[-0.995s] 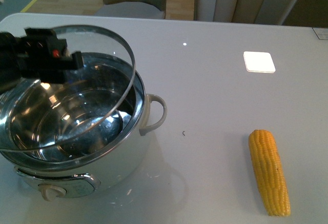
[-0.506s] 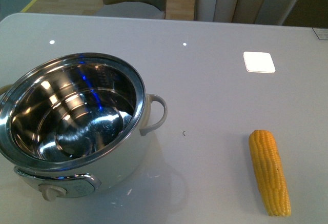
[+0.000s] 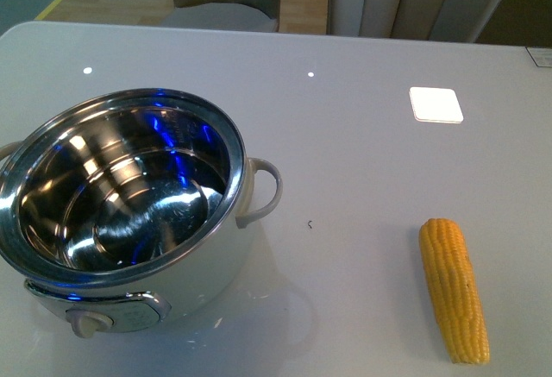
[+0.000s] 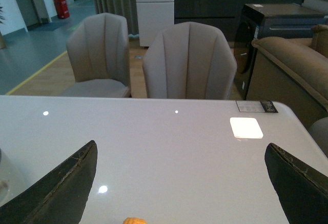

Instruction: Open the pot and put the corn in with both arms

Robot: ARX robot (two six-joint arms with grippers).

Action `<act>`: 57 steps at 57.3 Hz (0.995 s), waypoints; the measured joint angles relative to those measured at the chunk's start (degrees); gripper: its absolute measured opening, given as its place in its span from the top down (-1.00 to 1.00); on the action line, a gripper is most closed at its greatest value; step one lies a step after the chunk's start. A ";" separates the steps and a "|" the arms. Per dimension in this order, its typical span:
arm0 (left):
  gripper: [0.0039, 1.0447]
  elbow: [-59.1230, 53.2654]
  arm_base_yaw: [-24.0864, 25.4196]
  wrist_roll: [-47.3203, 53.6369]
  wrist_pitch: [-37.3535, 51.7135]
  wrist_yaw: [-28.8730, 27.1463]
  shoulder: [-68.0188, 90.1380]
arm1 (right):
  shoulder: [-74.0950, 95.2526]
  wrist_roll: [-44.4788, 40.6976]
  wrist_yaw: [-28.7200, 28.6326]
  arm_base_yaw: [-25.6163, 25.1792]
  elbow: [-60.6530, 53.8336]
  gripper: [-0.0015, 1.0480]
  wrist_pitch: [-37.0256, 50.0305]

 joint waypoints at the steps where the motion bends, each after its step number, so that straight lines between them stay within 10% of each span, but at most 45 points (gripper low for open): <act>1: 0.17 0.15 -0.02 -0.02 0.28 0.04 0.57 | 0.00 0.00 0.00 0.00 0.00 -0.83 0.00; 57: 0.17 26.88 -7.48 -0.37 2.23 -6.45 30.75 | -0.02 0.00 -0.02 0.00 0.00 -0.83 0.00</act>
